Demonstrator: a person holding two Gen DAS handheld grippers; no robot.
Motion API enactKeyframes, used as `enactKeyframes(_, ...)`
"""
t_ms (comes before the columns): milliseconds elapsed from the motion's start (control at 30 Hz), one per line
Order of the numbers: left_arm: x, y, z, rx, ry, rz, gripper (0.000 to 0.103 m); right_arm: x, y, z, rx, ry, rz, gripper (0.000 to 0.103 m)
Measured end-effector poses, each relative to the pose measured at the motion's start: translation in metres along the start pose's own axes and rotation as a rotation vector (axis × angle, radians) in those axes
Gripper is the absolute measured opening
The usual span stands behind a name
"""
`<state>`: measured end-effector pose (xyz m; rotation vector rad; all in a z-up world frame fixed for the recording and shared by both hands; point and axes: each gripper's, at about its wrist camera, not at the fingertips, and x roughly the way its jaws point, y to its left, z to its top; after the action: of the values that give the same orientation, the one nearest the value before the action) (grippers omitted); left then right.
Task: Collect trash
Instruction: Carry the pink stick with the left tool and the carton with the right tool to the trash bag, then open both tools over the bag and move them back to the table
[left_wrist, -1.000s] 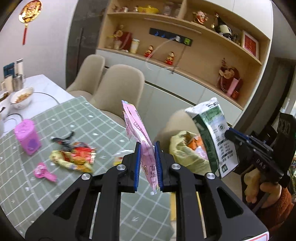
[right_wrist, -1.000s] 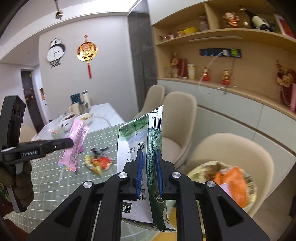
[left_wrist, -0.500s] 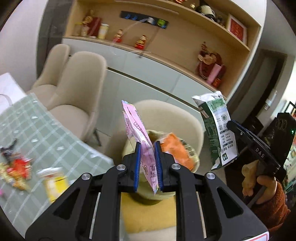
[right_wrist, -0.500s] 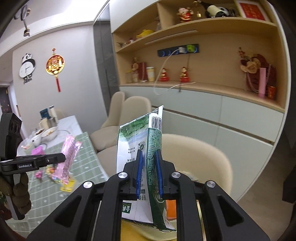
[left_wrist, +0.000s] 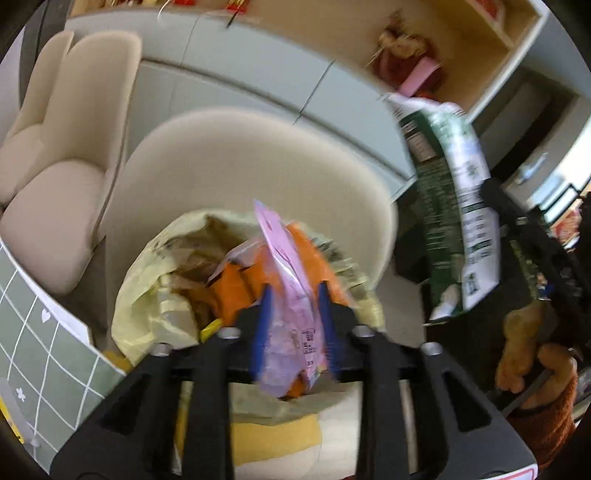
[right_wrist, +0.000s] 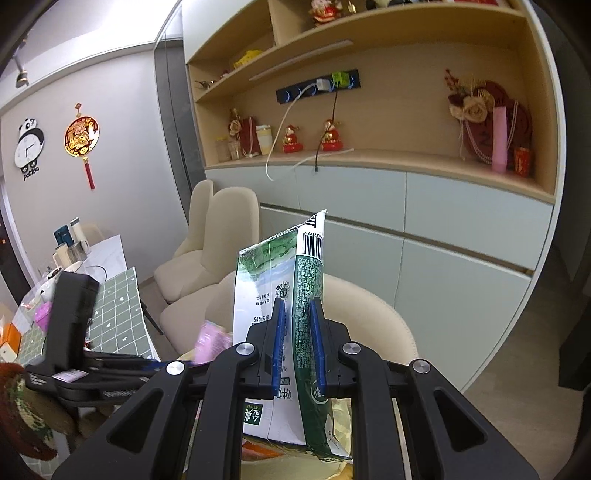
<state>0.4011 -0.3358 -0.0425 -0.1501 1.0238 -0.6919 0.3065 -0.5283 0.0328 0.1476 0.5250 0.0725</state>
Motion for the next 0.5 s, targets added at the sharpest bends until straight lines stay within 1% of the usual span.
enactKeyframes(100, -0.005, 0.012, -0.002, -0.044, 0.006, 0.018, 0.036, 0.017, 0.004, -0.004, -0.011, 0.021, 0.017, 0.015)
enactKeyframes(167, -0.015, 0.019, -0.004, -0.059, -0.008, 0.048, 0.036, 0.032, 0.009, -0.009, -0.023, 0.040, 0.025, 0.015)
enactKeyframes(233, -0.028, 0.027, -0.008, -0.076, -0.027, 0.074, 0.036, 0.054, 0.014, -0.019, -0.031, 0.082, 0.029, 0.015)
enactKeyframes(300, -0.044, 0.031, -0.015, -0.082, -0.057, 0.099, 0.037, 0.079, 0.021, -0.033, -0.042, 0.144, 0.031, 0.015)
enactKeyframes(367, -0.057, 0.035, -0.019, -0.075, -0.089, 0.127, 0.042, 0.105, 0.027, -0.053, -0.063, 0.234, 0.040, 0.015)
enactKeyframes(433, -0.073, 0.037, -0.029, -0.069, -0.128, 0.164, 0.044, 0.122, 0.032, -0.068, -0.078, 0.297, 0.052, 0.015)
enactKeyframes(500, -0.086, 0.045, -0.041, -0.080, -0.145, 0.192, 0.044, 0.132, 0.035, -0.080, -0.094, 0.344, 0.055, 0.015)
